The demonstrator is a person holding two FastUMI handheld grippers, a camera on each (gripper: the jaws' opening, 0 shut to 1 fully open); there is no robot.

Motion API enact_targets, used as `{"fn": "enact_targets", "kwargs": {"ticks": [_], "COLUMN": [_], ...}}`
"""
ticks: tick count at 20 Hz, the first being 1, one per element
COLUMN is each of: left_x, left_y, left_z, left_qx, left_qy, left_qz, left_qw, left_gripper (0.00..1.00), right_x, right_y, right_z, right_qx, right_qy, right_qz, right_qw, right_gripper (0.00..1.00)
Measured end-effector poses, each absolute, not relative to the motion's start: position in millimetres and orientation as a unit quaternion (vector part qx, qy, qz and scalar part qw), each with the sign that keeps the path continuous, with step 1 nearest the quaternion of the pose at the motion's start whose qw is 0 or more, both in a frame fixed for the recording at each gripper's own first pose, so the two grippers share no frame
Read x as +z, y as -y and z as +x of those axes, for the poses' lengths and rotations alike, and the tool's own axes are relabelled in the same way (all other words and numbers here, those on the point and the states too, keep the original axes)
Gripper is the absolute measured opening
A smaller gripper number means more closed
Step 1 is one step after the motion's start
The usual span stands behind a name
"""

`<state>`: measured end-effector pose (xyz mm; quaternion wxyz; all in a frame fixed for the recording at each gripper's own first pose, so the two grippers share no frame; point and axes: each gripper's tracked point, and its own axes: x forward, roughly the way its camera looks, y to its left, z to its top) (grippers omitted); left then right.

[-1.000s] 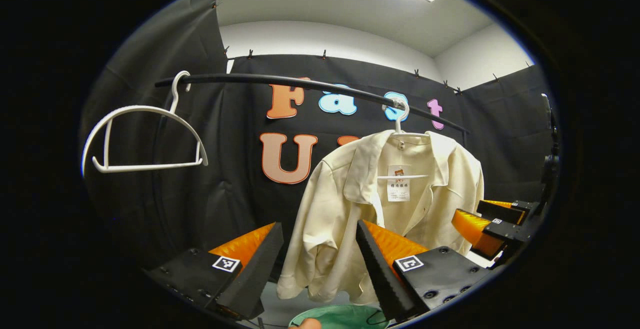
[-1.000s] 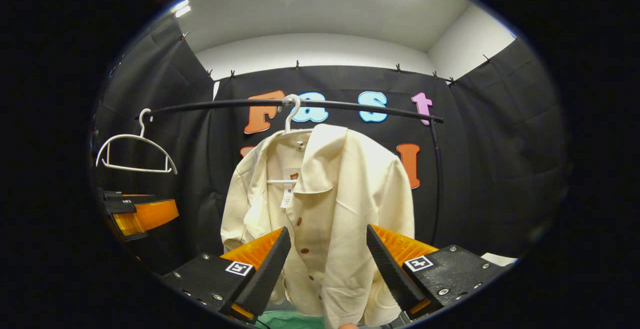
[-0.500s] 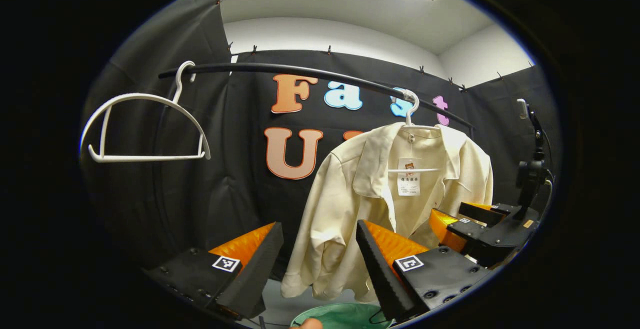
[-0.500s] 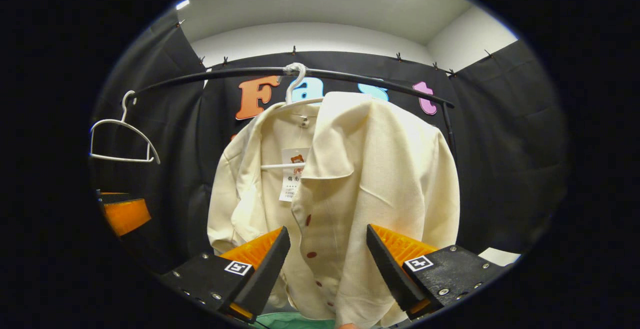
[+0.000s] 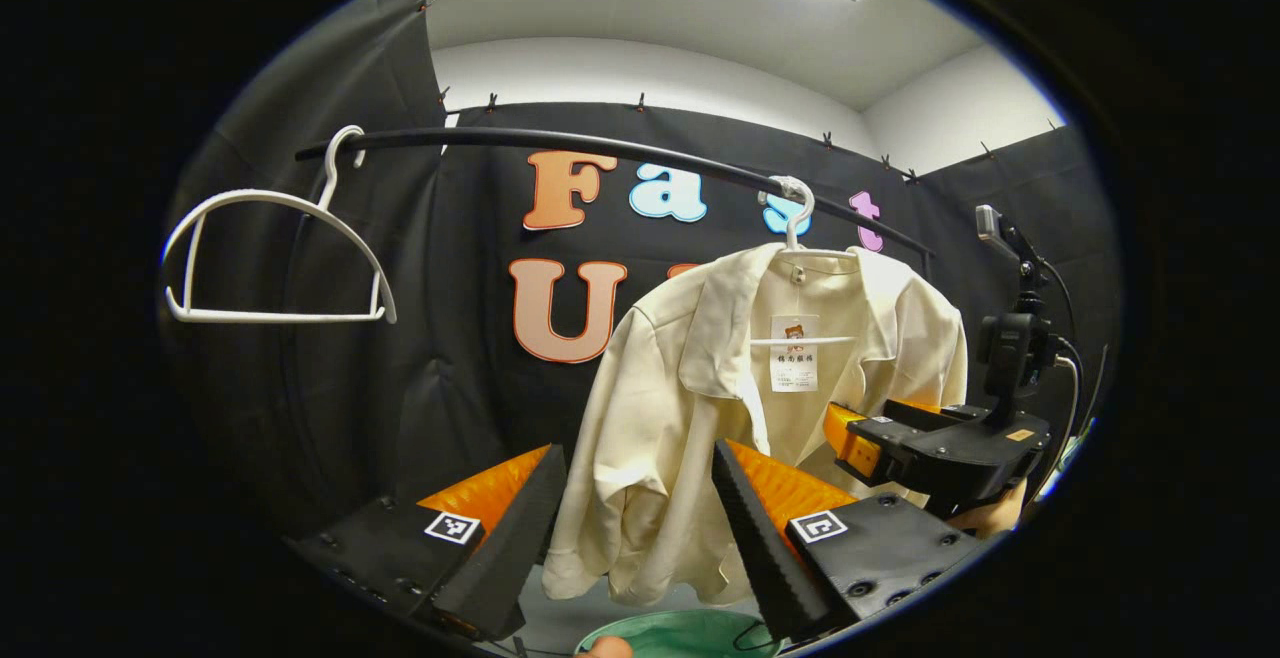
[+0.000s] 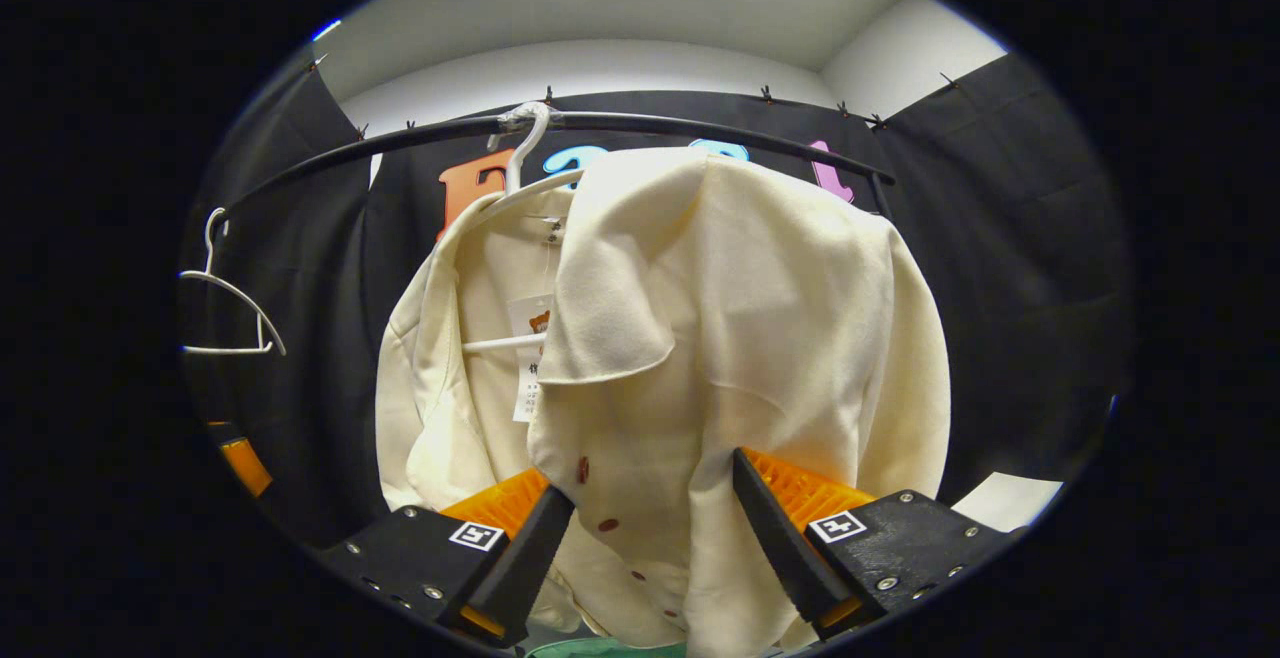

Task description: Grasp the clothes on the hanger with both hands and then place them into the laundry hamper below.

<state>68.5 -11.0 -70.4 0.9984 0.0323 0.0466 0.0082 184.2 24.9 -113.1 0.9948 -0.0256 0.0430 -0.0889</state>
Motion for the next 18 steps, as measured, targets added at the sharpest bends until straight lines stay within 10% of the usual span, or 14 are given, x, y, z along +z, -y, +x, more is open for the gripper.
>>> {"fn": "enact_targets", "kwargs": {"ticks": [18], "left_x": [-101], "left_y": [56], "left_z": [140], "left_qx": [-0.01], "left_qy": [-0.059], "left_qz": [0.023], "left_qw": [0.998], "left_gripper": [0.97], "right_x": [-108], "right_y": [1], "right_z": [188], "right_qx": [-0.059], "right_qy": [-0.031], "right_qz": [-0.035], "right_qw": [0.997], "right_gripper": [0.08]}}
